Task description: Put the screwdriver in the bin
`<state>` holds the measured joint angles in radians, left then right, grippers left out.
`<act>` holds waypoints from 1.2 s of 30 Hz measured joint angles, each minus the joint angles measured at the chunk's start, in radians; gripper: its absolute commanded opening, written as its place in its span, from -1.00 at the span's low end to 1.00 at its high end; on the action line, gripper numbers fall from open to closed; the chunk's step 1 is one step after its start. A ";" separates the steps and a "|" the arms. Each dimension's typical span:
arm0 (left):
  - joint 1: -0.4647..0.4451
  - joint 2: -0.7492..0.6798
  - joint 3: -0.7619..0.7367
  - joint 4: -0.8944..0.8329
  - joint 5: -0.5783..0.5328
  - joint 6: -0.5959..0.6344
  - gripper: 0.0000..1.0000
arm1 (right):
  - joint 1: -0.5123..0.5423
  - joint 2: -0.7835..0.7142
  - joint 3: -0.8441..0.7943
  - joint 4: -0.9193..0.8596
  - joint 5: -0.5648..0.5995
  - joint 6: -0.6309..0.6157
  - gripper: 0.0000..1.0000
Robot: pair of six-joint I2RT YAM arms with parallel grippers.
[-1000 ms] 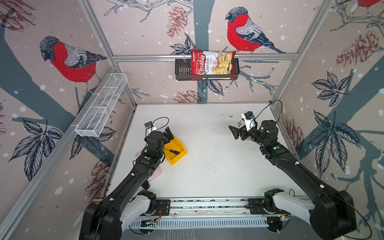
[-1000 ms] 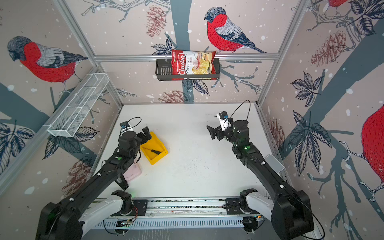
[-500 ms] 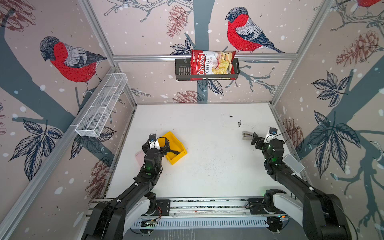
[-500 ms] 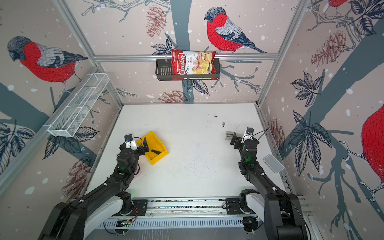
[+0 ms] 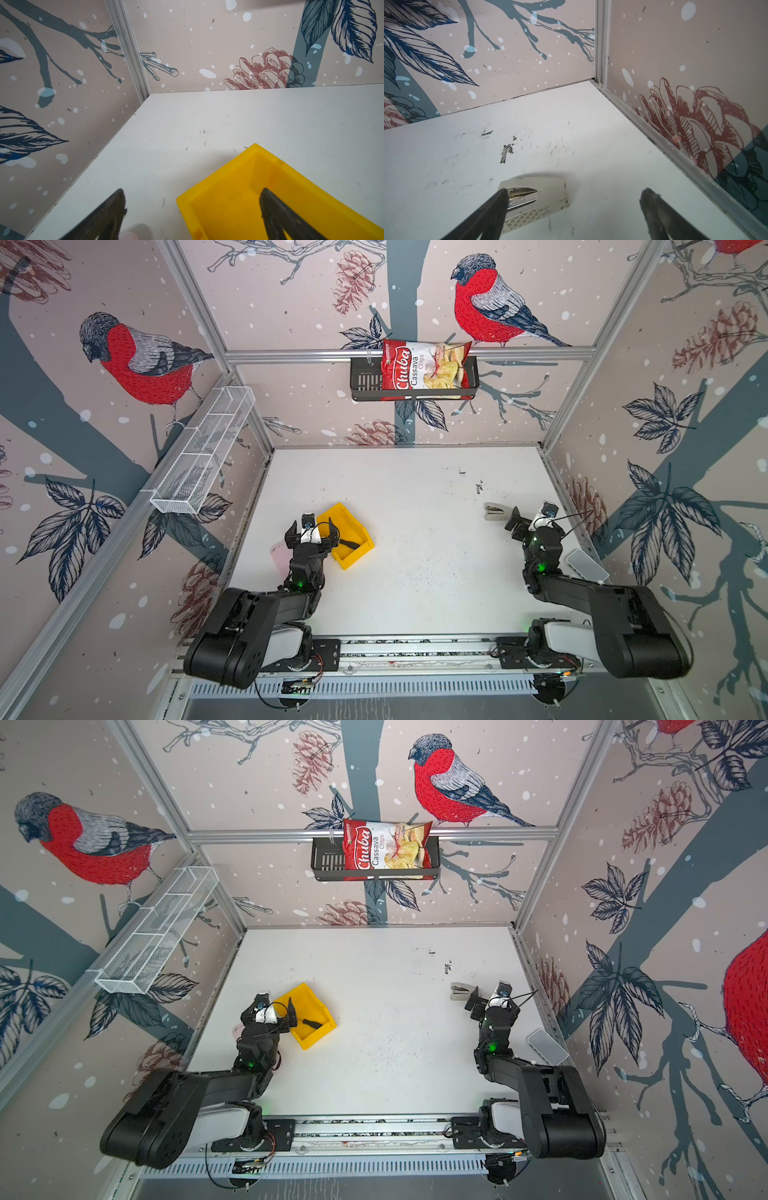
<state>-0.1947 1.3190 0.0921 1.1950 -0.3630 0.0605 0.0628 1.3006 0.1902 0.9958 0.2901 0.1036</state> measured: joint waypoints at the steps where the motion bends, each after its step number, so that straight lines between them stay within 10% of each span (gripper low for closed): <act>1: 0.011 0.029 0.014 0.024 0.008 0.006 0.97 | 0.000 0.016 0.003 0.020 -0.001 -0.002 0.99; 11: 0.090 0.243 0.059 0.189 0.103 0.010 0.98 | -0.002 0.161 0.007 0.167 -0.058 -0.038 0.99; 36: 0.133 0.245 0.133 0.120 0.155 -0.038 0.96 | -0.039 0.200 0.042 0.196 -0.114 -0.045 0.99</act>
<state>-0.0616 1.5642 0.2253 1.3151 -0.2077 0.0227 0.0242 1.5009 0.2321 1.1915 0.1761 0.0589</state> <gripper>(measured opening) 0.981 0.997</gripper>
